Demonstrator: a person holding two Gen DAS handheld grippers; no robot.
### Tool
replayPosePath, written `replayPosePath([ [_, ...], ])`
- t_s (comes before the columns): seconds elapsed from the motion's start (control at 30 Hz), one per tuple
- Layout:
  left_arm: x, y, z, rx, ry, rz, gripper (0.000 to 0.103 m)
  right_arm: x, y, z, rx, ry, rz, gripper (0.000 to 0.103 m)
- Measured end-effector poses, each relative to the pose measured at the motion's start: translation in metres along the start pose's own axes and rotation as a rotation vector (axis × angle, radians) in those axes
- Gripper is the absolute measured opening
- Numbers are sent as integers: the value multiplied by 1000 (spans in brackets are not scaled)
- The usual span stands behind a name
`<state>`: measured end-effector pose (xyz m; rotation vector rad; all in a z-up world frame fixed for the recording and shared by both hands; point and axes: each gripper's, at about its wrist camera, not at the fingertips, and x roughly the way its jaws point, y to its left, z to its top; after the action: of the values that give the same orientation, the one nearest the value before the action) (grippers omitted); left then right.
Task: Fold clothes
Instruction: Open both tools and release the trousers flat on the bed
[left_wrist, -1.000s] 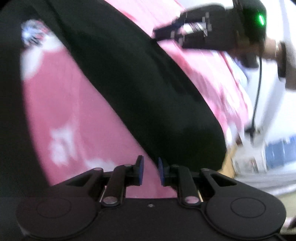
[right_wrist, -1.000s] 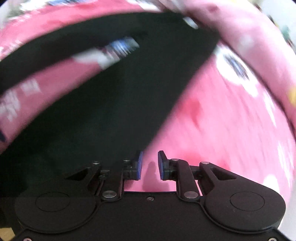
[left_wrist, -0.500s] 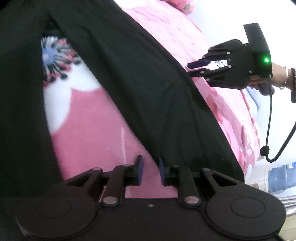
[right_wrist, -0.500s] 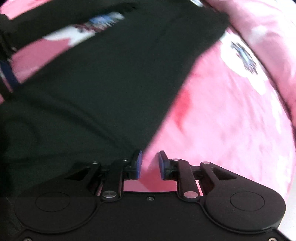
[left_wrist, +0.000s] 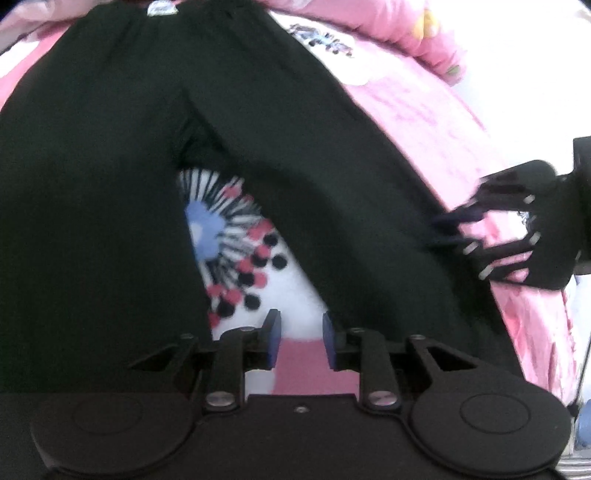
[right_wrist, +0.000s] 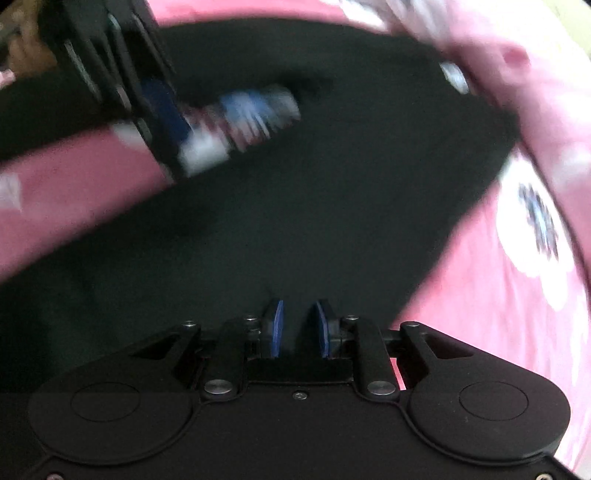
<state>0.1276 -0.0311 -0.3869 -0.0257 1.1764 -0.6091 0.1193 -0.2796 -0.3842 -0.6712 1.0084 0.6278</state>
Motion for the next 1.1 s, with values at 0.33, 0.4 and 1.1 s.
replayPosePath([
  [0.33,-7,-17,33,-2,-106,-2,25,15,-35,67,-23,-150,-51,26],
  [0.4,10,-18,41,22,-84,10,25,38,-40,92,-46,-186,-25,26],
  [1.1,-5,12,60,-61,-214,23,26,39,-200,133,409,-264,63,42],
])
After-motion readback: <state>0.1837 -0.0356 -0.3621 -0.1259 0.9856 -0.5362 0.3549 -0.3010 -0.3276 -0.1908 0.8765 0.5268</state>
